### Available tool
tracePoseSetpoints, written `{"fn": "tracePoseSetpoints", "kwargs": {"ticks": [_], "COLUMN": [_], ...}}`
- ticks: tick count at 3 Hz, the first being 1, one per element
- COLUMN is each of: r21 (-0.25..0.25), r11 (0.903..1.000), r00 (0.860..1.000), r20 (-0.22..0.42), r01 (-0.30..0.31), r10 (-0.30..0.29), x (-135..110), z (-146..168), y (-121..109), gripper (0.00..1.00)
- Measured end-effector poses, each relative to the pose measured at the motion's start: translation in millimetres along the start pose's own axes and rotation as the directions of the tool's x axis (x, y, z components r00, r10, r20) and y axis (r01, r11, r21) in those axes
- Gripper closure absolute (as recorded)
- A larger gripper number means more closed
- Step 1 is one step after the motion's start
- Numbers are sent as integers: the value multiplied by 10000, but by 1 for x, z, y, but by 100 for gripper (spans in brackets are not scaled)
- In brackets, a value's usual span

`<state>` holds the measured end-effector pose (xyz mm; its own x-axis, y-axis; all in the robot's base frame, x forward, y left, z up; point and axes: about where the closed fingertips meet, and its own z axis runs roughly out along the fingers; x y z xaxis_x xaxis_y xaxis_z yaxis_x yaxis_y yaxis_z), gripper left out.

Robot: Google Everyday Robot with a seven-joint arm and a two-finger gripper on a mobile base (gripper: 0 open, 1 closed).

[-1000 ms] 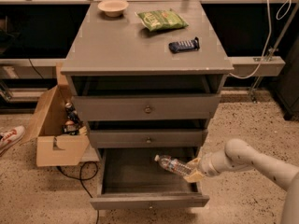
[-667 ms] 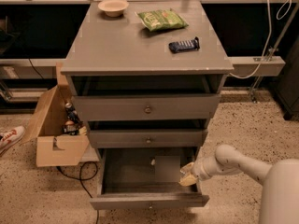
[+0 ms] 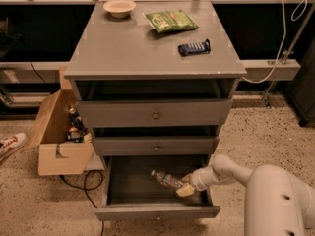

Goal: Place water bottle into bottom drawer

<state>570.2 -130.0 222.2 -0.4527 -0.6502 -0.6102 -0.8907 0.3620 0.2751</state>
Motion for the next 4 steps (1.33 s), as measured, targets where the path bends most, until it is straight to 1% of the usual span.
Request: {"fn": "tracePoseSetpoints", "kwargs": {"ticks": [1, 2, 3, 4], "r21": [-150, -193, -191, 192], "r11": [9998, 9997, 9997, 9995], "r00": [9999, 9999, 9999, 9931], "r20": [102, 111, 115, 1153], "r01": [-100, -126, -126, -239], "r10": [102, 128, 129, 215], "x": [-2, -3, -3, 11], "z": [23, 31, 31, -10], "y": [-5, -7, -7, -5], "gripper": [29, 6, 0, 0]}}
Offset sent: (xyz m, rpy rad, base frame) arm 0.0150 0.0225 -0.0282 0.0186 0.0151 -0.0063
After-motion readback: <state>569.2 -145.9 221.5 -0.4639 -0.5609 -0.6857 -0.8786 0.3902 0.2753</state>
